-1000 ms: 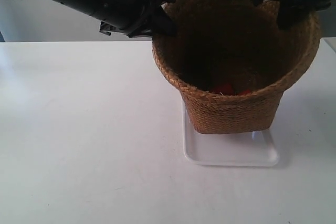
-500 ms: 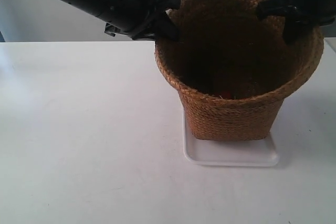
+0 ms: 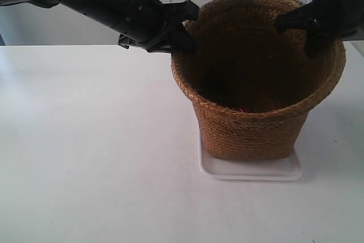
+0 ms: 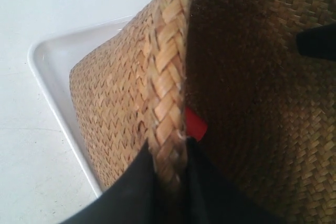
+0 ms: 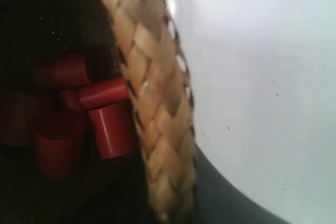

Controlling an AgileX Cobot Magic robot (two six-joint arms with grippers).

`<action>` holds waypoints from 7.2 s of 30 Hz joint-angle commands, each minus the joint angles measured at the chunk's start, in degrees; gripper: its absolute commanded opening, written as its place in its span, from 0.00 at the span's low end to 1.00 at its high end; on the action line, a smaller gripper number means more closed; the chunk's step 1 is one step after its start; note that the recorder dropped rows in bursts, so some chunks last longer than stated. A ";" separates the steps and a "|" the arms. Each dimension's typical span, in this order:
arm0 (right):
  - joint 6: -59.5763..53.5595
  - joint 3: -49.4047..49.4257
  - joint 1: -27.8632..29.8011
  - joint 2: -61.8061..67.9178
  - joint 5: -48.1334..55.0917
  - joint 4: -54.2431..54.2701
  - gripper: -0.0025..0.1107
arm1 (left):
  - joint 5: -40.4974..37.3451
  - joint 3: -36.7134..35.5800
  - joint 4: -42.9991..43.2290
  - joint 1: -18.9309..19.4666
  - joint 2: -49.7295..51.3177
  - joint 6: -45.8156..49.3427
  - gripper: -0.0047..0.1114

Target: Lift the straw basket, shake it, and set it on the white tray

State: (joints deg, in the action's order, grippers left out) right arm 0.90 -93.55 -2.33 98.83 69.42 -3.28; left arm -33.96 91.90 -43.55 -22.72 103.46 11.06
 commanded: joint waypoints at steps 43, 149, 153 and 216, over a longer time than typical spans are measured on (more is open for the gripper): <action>-0.90 0.27 0.46 -2.95 -3.78 0.03 0.60 | 2.55 0.82 0.23 -0.73 -0.10 5.71 0.85; -1.79 41.62 0.46 -82.75 -3.92 3.64 0.02 | 30.90 -63.31 8.12 15.11 -69.29 26.67 0.04; -2.20 41.62 0.46 -82.75 -3.94 3.64 0.02 | 38.26 -74.45 8.07 17.38 -76.38 26.94 0.04; -2.20 41.62 0.46 -82.75 -3.94 3.64 0.02 | 32.38 -91.90 37.39 24.25 -103.46 -11.06 0.04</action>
State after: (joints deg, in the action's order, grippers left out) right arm -1.18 -52.08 -2.33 16.31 65.72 0.31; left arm -1.52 0.30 -6.15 1.34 0.27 0.54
